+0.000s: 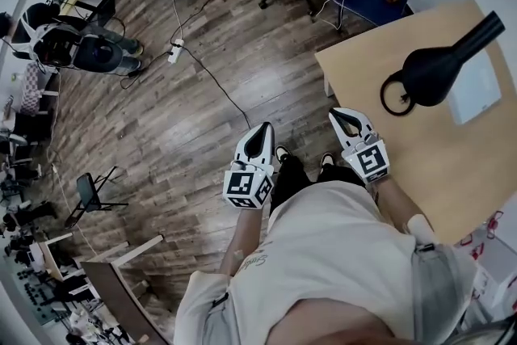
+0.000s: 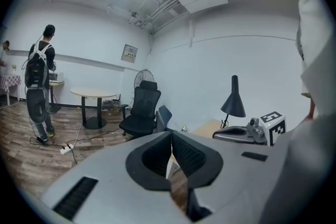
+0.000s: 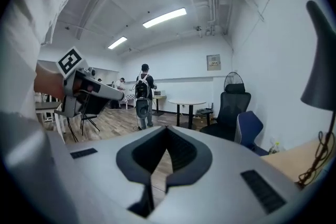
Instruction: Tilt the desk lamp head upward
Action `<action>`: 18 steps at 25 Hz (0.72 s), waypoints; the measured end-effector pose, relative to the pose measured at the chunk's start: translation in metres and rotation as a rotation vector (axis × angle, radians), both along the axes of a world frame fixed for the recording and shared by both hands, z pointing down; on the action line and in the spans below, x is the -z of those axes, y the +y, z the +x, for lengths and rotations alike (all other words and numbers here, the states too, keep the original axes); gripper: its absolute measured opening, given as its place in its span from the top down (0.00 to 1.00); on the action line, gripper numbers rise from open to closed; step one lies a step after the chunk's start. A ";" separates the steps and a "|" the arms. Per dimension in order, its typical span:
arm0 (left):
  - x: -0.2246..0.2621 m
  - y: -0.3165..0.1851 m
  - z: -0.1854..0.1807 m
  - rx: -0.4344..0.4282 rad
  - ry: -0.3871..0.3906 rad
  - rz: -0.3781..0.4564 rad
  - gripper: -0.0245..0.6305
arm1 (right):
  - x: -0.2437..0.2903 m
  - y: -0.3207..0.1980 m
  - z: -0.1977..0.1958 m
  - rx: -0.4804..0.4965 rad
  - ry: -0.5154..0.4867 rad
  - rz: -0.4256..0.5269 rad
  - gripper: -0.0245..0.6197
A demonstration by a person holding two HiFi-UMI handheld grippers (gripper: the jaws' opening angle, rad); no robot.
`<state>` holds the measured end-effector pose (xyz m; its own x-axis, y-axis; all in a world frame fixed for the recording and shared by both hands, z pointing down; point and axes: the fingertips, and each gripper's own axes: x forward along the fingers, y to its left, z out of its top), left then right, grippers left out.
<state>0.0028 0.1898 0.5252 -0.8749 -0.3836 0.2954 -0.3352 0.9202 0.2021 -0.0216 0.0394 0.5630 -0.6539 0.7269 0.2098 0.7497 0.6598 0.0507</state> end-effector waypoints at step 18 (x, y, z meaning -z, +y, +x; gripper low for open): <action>0.006 0.061 -0.170 -0.426 -0.027 0.050 0.94 | 0.039 0.032 -0.095 -0.571 0.024 -0.092 0.97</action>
<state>-0.1675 0.2510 0.5191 -0.6425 -0.7257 0.2460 -0.6890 0.6877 0.2290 -0.1167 0.0712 0.5243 -0.9436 0.2764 0.1822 0.2740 0.9609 -0.0389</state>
